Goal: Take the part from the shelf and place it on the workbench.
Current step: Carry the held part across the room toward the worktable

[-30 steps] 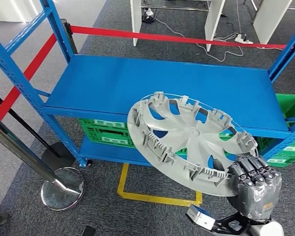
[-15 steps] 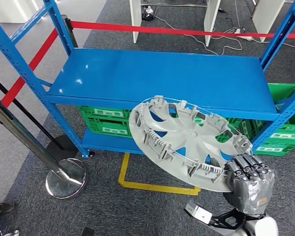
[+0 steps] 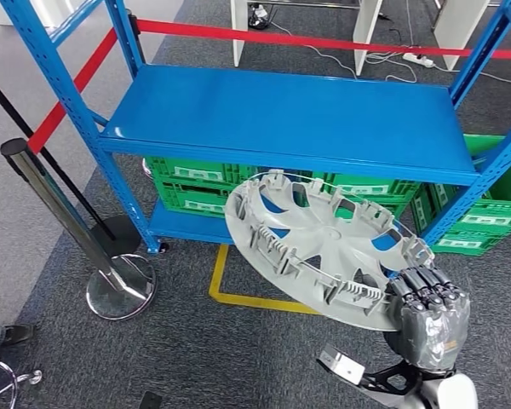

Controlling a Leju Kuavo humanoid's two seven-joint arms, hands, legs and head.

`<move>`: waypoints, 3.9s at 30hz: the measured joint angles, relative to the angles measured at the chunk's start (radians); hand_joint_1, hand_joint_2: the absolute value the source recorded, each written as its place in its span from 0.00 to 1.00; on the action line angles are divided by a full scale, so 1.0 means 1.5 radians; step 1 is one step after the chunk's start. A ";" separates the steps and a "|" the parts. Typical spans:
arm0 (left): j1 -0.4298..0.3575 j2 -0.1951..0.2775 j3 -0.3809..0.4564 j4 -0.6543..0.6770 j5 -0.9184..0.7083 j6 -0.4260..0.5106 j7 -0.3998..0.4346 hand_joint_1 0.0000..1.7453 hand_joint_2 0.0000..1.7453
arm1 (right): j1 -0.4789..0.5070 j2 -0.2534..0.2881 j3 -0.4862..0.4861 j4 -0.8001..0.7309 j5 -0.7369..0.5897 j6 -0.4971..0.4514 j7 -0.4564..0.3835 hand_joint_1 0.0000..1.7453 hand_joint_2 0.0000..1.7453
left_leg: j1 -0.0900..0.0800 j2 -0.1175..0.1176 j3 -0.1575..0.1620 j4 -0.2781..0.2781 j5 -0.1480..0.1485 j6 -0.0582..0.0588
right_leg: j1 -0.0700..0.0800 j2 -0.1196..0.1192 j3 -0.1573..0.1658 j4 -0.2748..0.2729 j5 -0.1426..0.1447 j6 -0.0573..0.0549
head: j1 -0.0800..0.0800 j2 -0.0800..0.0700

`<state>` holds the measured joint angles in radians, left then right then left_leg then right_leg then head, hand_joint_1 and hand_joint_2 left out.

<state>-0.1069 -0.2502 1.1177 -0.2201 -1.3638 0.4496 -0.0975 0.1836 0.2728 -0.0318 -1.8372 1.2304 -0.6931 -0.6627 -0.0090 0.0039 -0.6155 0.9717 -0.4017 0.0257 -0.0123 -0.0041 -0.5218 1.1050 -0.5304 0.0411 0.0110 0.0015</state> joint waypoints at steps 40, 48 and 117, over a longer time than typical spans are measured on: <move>0.005 0.004 0.020 0.001 0.023 -0.004 -0.001 0.00 1.00 | -0.012 -0.009 0.015 0.012 0.034 0.000 0.075 1.00 1.00 | 0.004 -0.001 -0.057 0.140 -0.101 -0.032 | 0.003 -0.003 0.020 -0.097 0.019 -0.037 | -0.010 0.000; 0.002 0.006 0.021 0.000 0.023 -0.003 -0.001 0.00 1.00 | -0.009 -0.010 0.017 0.011 0.034 0.000 0.078 1.00 1.00 | -0.001 -0.003 0.094 0.009 -0.076 -0.009 | 0.008 -0.004 -0.048 -0.074 0.062 -0.025 | -0.009 0.000; 0.002 0.000 0.032 0.001 0.036 -0.023 -0.005 0.00 1.00 | -0.040 -0.039 0.041 0.013 0.117 0.000 0.188 1.00 1.00 | 0.003 -0.010 0.047 0.001 -0.036 0.007 | 0.000 0.001 -0.113 0.089 -0.040 0.002 | -0.002 0.000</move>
<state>-0.1032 -0.2507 1.1656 -0.2190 -1.3100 0.4153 -0.1049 0.1237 0.2140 0.0300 -1.8173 1.4066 -0.6931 -0.3807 -0.0052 -0.0118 -0.5453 0.9733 -0.4558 0.0355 -0.0121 -0.0032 -0.6915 1.2392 -0.5907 0.0448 0.0079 0.0015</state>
